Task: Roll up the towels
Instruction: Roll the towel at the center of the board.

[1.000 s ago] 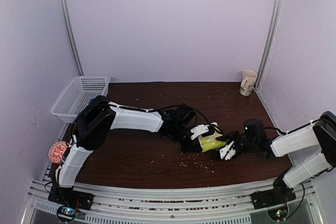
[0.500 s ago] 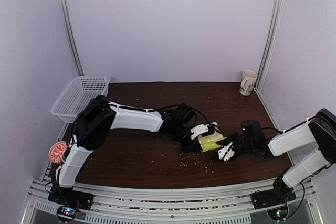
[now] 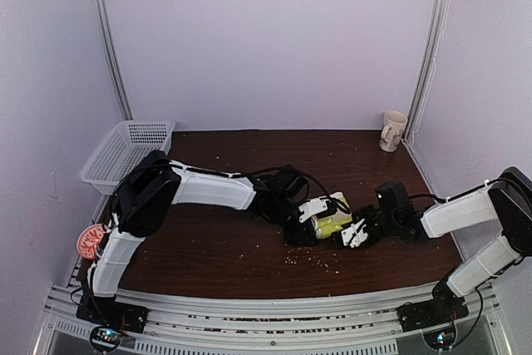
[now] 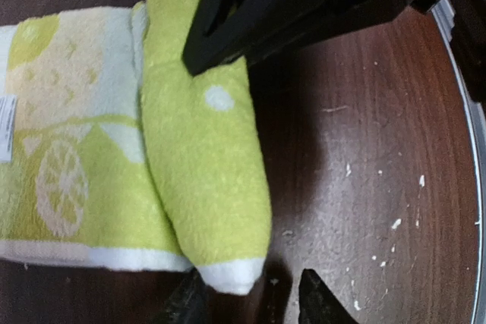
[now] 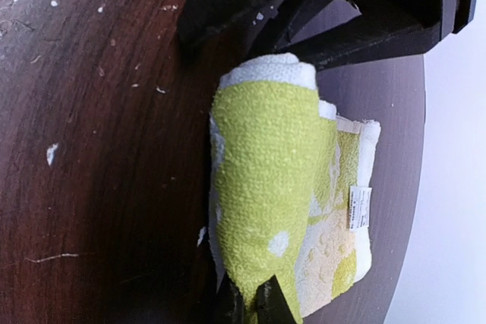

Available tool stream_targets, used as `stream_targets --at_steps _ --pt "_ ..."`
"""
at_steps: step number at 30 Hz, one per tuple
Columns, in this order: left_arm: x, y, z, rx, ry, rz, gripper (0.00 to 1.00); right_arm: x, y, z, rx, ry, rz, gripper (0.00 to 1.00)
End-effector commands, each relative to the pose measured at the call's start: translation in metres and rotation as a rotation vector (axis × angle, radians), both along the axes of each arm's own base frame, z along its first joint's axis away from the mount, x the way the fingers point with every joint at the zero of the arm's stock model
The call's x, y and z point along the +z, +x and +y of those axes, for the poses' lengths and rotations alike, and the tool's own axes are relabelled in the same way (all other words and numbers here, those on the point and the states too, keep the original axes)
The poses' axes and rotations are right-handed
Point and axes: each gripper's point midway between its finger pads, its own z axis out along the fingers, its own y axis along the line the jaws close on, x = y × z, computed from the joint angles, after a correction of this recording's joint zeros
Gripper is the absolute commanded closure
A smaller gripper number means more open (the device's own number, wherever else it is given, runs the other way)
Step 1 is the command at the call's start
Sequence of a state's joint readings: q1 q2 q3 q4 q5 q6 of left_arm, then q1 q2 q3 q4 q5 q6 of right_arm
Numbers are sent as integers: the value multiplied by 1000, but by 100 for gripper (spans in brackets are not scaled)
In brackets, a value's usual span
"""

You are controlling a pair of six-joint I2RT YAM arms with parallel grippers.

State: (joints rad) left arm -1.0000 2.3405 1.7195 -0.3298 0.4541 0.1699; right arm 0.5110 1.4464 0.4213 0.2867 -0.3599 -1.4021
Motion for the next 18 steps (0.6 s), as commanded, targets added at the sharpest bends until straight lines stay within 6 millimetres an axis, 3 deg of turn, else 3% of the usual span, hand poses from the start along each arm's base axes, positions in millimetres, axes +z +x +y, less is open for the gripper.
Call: stream_targets --at_steps 1,6,11,18 --pt "16 14 21 67 21 -93 53 -12 -9 -4 -24 -34 122 100" --pt "34 29 41 157 9 -229 38 -6 -9 1 -35 -23 198 100" --pt "45 36 60 200 -48 -384 35 -2 -7 5 -66 -17 303 100" --pt "49 39 73 189 -51 -663 34 -12 -6 9 -124 -87 544 100"
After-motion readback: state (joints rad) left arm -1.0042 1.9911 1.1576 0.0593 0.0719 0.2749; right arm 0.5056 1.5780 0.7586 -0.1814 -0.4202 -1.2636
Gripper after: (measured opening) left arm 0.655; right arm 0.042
